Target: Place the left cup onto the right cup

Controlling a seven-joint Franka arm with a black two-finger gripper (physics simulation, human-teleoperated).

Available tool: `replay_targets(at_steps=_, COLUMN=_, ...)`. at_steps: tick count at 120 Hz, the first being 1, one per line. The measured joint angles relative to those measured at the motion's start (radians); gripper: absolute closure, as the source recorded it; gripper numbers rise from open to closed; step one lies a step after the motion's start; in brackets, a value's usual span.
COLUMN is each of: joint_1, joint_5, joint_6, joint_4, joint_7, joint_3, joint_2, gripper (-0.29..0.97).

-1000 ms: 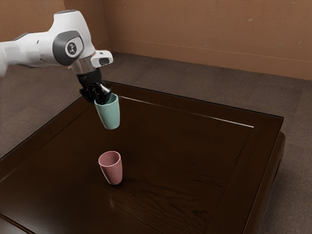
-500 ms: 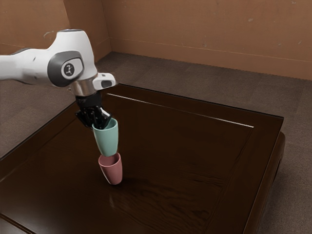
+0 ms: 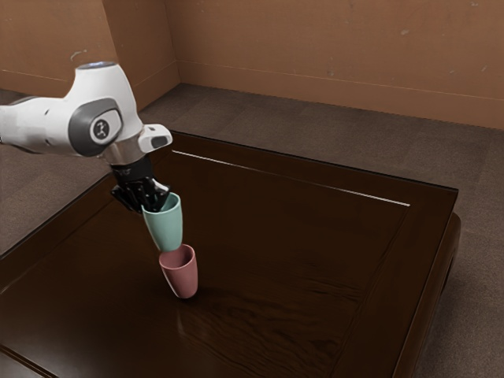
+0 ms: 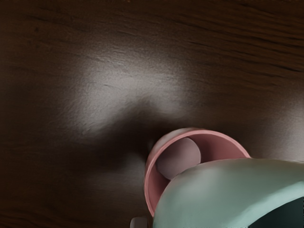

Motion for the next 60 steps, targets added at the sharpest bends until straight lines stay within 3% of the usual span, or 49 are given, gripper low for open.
replay_targets(at_steps=60, joint_1=-0.003, joint_5=-0.009, joint_6=0.084, joint_4=0.007, joint_7=-0.020, joint_3=0.002, joint_2=0.085, gripper=0.78)
